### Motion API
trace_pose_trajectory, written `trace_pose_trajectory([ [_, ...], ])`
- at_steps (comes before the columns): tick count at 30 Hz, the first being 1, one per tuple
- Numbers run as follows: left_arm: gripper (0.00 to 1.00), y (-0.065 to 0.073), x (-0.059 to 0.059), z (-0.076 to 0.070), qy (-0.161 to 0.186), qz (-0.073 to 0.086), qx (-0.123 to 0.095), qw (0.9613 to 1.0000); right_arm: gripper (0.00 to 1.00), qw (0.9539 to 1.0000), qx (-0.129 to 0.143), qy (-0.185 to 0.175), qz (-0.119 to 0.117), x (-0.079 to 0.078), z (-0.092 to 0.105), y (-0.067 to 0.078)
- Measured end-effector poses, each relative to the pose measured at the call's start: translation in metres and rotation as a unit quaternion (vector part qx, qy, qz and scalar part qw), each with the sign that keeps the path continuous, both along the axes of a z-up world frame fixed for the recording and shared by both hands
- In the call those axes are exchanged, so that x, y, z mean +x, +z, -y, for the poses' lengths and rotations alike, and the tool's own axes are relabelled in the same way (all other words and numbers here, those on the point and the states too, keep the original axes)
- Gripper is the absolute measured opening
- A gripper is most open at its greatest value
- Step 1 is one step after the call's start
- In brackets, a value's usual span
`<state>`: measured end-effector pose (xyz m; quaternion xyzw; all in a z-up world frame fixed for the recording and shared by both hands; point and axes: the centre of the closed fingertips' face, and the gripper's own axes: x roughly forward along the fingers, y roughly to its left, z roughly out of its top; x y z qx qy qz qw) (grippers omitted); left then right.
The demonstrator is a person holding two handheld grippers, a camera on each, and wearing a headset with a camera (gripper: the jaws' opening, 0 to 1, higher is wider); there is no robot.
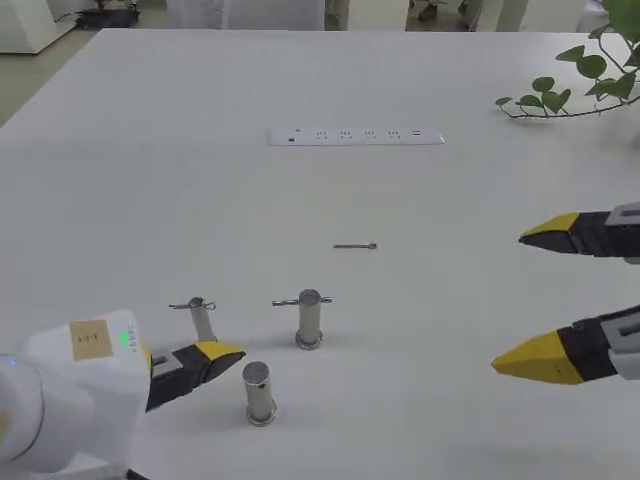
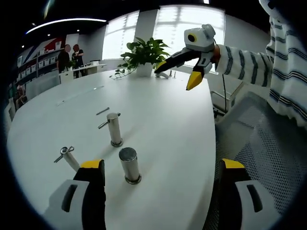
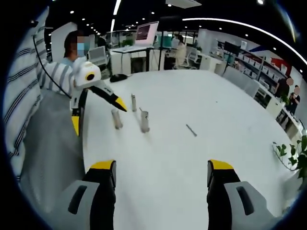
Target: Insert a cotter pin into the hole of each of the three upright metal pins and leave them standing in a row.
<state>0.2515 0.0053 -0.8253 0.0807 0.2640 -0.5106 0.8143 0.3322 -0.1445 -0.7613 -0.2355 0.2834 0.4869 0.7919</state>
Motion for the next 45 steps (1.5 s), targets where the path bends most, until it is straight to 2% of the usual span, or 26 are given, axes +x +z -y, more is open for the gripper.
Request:
trace_pose_trajectory([
  [2,0.99,-0.003,-0.002,-0.001,-0.001,-0.008,0.004,1.0,0.79,0.9999,-0.011,0.013,0.0,0.006,-0.002,-0.002],
  [6,0.99,-0.003,-0.002,-0.003,0.003,-0.01,0.004,0.9999,0.79,0.9995,-0.013,0.027,-0.011,0.019,-0.004,-0.008],
  [9,0.99,-0.003,-0.001,-0.003,0.008,-0.011,0.004,0.9999,0.79,0.9983,-0.029,0.047,-0.017,0.027,-0.008,-0.013],
  [12,0.98,-0.002,0.0,-0.003,0.009,-0.005,0.009,0.9999,0.78,0.9971,-0.043,0.058,-0.025,0.038,-0.01,-0.019],
  [16,0.98,0.0,0.0,-0.003,0.017,-0.015,0.005,0.9997,0.77,0.9956,-0.048,0.073,-0.032,0.051,-0.018,-0.023],
  [22,0.99,0.003,-0.002,-0.003,0.015,-0.016,0.01,0.9997,0.77,0.9913,-0.066,0.102,-0.049,0.073,-0.03,-0.036],
  [24,0.98,0.003,0.0,-0.005,0.018,-0.011,0.015,0.9997,0.76,0.9893,-0.078,0.11,-0.056,0.079,-0.032,-0.043],
  [31,0.97,0.003,-0.001,-0.007,0.023,-0.013,0.019,0.9995,0.76,0.9844,-0.105,0.124,-0.067,0.095,-0.043,-0.061],
  [34,0.98,0.002,-0.001,-0.008,0.025,-0.015,0.024,0.9993,0.74,0.9831,-0.107,0.129,-0.074,0.101,-0.047,-0.067],
  [38,0.97,0.001,-0.002,-0.009,0.018,-0.007,0.039,0.999,0.69,0.9809,-0.116,0.136,-0.077,0.107,-0.053,-0.075],
  [45,0.98,0.001,-0.002,-0.011,0.02,-0.011,0.041,0.9989,0.65,0.9794,-0.114,0.145,-0.082,0.119,-0.064,-0.085],
])
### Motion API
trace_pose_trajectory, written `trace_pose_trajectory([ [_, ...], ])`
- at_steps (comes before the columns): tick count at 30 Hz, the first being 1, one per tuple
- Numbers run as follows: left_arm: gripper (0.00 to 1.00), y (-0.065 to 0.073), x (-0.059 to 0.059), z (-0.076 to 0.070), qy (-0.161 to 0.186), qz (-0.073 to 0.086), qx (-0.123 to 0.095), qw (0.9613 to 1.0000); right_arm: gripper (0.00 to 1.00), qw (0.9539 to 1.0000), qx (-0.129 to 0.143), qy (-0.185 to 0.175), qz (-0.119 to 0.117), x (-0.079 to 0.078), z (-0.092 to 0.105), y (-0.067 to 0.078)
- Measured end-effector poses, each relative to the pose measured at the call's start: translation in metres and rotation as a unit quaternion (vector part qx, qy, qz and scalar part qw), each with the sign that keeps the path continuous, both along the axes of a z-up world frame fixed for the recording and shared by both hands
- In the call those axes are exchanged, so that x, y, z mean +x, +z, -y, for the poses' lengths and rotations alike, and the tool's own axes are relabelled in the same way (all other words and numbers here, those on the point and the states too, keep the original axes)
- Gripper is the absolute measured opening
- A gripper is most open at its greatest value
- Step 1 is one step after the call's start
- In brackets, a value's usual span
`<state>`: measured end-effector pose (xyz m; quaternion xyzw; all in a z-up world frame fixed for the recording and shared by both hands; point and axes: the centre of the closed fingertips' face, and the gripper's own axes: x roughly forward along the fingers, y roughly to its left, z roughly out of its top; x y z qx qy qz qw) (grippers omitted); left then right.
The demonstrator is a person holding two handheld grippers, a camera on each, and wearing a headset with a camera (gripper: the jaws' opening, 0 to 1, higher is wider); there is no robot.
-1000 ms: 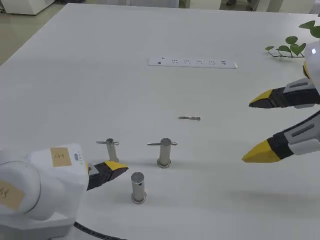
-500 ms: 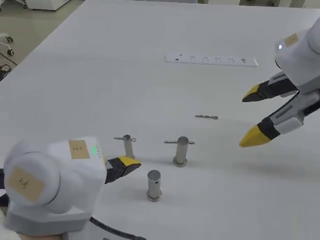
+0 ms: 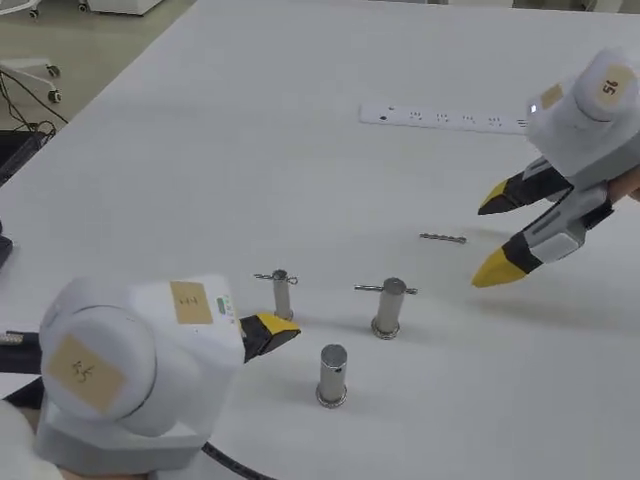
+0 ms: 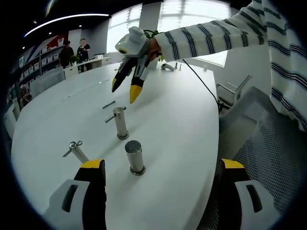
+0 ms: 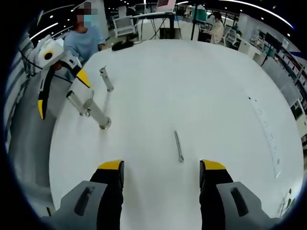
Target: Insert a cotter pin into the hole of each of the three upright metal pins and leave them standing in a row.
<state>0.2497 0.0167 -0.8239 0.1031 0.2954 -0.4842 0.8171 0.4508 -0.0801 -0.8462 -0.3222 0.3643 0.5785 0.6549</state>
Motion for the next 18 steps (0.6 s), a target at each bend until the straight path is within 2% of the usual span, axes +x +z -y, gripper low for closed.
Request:
trace_pose_trajectory([
  [5,0.97,-0.001,0.001,-0.001,0.004,-0.003,-0.002,1.0,0.63,0.9999,-0.012,0.003,-0.009,0.004,-0.003,-0.009],
  [10,0.94,-0.004,0.001,-0.002,0.006,-0.005,0.002,1.0,0.59,0.9997,-0.016,0.008,-0.013,0.007,-0.008,-0.012],
  [14,0.93,-0.004,0.001,-0.003,0.008,-0.006,-0.001,1.0,0.56,0.9995,-0.022,0.017,-0.018,0.006,-0.013,-0.015],
  [18,0.91,-0.004,0.001,-0.004,0.01,-0.006,-0.001,0.9999,0.54,0.9985,-0.04,0.036,-0.014,0.006,-0.014,-0.017],
])
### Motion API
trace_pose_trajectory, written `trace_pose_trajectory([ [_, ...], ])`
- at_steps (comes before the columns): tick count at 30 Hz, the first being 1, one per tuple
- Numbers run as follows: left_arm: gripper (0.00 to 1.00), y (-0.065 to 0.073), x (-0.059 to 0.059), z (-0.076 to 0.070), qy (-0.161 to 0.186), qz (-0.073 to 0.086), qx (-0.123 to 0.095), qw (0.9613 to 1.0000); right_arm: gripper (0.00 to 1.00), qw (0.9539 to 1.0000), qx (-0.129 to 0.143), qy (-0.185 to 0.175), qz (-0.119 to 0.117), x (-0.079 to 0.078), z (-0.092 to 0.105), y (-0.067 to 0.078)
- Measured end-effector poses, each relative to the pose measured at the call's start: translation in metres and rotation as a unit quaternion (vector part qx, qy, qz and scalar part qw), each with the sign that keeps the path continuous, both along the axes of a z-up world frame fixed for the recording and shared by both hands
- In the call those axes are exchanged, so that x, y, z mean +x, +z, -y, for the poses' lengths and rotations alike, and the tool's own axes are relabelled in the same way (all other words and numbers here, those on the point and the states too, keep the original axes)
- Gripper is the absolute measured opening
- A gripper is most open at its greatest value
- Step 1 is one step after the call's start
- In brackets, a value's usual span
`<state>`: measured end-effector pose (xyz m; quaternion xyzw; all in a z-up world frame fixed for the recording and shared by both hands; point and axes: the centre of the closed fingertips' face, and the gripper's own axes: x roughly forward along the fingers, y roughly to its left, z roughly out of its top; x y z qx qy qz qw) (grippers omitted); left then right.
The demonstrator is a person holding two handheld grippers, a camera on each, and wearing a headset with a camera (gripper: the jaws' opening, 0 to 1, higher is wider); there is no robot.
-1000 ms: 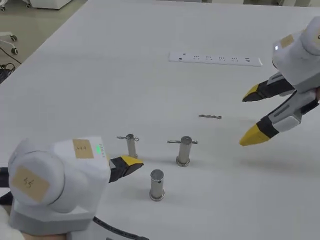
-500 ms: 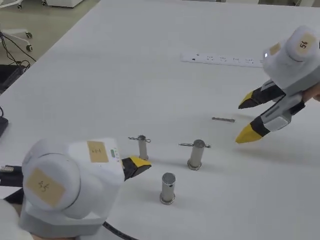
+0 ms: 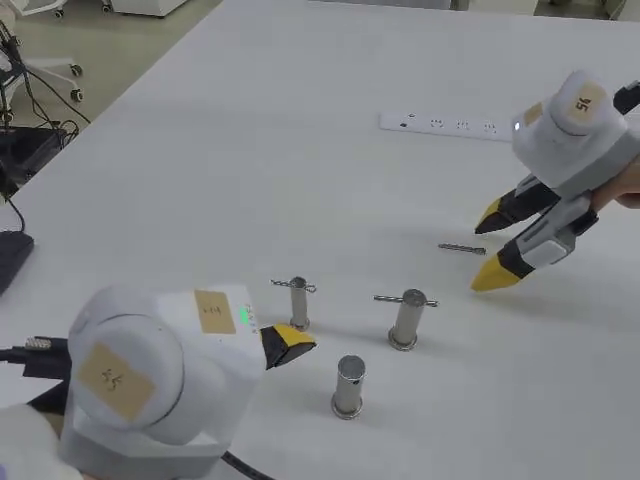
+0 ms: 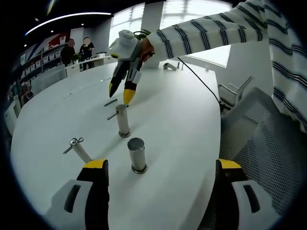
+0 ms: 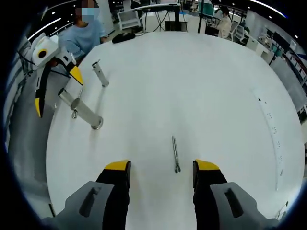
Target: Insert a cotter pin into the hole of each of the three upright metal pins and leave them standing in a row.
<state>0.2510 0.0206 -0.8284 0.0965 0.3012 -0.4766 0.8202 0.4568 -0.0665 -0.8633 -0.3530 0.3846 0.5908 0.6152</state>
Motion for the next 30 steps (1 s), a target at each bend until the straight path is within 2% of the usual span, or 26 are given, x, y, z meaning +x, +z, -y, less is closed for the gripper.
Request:
trace_pose_trajectory([
  [9,0.9,-0.0014,-0.0019,-0.0029,0.005,-0.003,0.002,1.0,0.49,0.9996,-0.021,0.02,0.001,0.0,-0.0032,-0.0054],
  [13,0.89,-0.0003,-0.0033,-0.0034,0.005,-0.004,0.0,1.0,0.48,0.9996,-0.025,0.011,-0.006,0.0001,-0.0036,-0.0046],
  [19,0.89,0.0012,-0.002,-0.0051,0.012,-0.002,-0.002,0.9999,0.46,0.9992,-0.035,0.021,0.004,-0.0011,-0.0028,-0.0055],
  [22,0.89,0.0013,-0.0039,-0.0053,0.012,-0.008,-0.006,0.9999,0.42,0.9991,-0.036,0.024,0.005,-0.002,-0.0013,-0.0051],
  [25,0.89,0.0002,-0.0051,-0.0059,0.011,-0.009,-0.003,0.9999,0.33,0.9985,-0.044,0.03,0.005,-0.0036,0.001,-0.0048],
  [30,0.89,0.0011,-0.0046,-0.0061,0.016,-0.012,-0.009,0.9998,0.23,0.999,-0.044,0.011,0.007,0.0015,0.0001,-0.0047],
])
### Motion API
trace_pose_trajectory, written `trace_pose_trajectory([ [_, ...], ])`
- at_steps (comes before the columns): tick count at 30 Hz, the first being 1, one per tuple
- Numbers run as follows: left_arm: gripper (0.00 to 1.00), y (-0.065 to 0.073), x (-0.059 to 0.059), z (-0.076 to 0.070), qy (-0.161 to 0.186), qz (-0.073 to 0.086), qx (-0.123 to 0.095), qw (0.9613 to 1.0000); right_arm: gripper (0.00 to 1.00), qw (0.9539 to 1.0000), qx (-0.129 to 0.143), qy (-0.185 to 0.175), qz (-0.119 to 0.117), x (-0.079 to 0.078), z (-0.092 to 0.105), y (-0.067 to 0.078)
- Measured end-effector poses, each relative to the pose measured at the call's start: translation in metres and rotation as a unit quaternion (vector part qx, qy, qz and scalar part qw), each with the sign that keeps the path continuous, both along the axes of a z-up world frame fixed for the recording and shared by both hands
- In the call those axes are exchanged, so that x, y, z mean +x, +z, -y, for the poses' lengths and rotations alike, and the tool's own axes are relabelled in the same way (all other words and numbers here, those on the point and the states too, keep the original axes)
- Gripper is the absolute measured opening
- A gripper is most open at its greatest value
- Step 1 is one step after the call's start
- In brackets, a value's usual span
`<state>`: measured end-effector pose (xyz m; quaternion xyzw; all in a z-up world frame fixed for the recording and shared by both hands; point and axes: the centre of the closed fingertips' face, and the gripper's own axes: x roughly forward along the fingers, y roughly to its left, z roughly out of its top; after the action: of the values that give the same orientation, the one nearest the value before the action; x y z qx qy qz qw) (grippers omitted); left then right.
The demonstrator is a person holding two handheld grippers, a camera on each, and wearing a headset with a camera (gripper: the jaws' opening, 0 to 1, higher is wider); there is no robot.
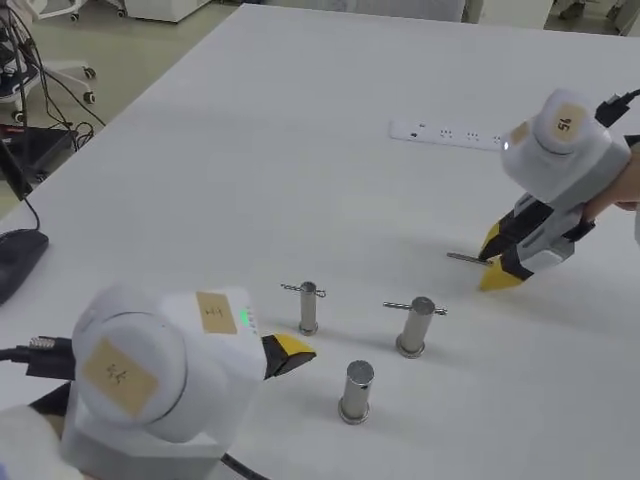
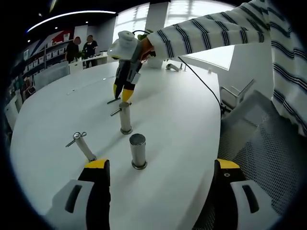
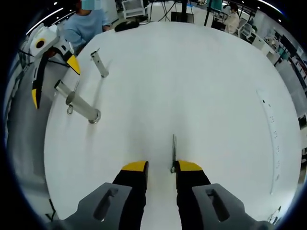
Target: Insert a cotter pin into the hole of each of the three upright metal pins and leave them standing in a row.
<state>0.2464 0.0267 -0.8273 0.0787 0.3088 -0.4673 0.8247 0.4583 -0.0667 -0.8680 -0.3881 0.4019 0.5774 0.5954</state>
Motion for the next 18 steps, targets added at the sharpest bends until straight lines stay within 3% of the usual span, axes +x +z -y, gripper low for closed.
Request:
trace_pose_trajectory([
  [7,0.89,0.0027,0.0024,-0.0029,0.007,0.003,-0.003,1.0,0.13,1.0,-0.006,0.0,0.004,0.0007,-0.0011,0.0],
  [11,0.89,0.0029,0.0037,-0.0029,0.009,0.004,-0.002,1.0,0.05,0.9996,-0.017,-0.019,0.011,0.0085,-0.0027,-0.0011],
  [18,0.88,-0.0003,0.0032,-0.0041,0.005,0.004,0.004,1.0,0.04,0.9988,-0.04,-0.027,0.008,0.0094,-0.0033,-0.0018],
])
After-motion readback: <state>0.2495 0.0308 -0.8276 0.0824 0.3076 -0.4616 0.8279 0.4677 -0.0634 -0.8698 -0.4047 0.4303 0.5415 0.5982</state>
